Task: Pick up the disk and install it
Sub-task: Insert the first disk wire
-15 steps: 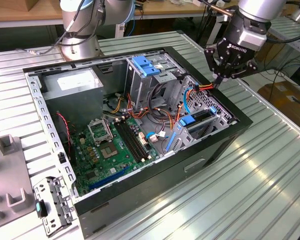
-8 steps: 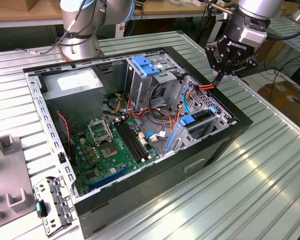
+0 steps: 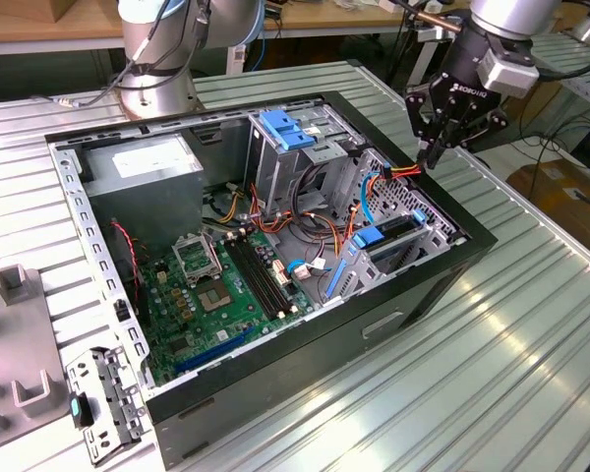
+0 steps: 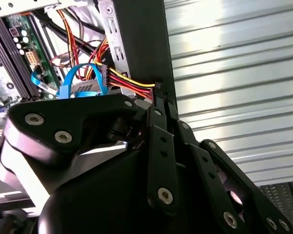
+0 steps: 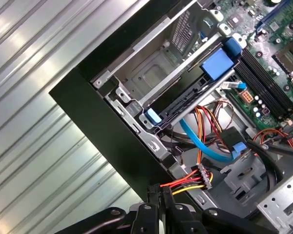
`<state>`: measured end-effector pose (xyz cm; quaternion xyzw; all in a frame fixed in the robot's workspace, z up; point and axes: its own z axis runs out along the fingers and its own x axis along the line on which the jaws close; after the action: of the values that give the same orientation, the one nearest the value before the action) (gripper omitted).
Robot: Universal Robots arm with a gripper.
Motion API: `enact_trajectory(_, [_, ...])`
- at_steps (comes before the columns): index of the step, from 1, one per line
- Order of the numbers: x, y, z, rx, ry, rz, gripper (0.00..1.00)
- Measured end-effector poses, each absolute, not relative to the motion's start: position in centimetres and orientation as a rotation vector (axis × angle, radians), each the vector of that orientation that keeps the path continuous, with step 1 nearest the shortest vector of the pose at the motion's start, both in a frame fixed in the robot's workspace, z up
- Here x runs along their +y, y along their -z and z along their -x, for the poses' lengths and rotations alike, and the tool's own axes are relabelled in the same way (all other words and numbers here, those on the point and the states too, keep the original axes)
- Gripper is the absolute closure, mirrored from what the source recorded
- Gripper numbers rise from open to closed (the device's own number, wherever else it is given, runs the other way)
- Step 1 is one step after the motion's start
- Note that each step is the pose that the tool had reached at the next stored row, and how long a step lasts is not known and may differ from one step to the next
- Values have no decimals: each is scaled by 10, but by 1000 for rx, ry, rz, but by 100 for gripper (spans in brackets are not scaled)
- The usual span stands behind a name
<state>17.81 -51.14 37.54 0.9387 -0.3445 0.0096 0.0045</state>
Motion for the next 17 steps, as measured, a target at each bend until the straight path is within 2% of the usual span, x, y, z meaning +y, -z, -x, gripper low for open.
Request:
enact_trajectory(1, [-511,-375,-178,-1065,-30,-2946,82])
enact_trajectory(2, [-511,-375,-178,-1055,-30,-2950,75])
enact_trajectory(17, [-513,-367,-178,-929,-32,-3009,75])
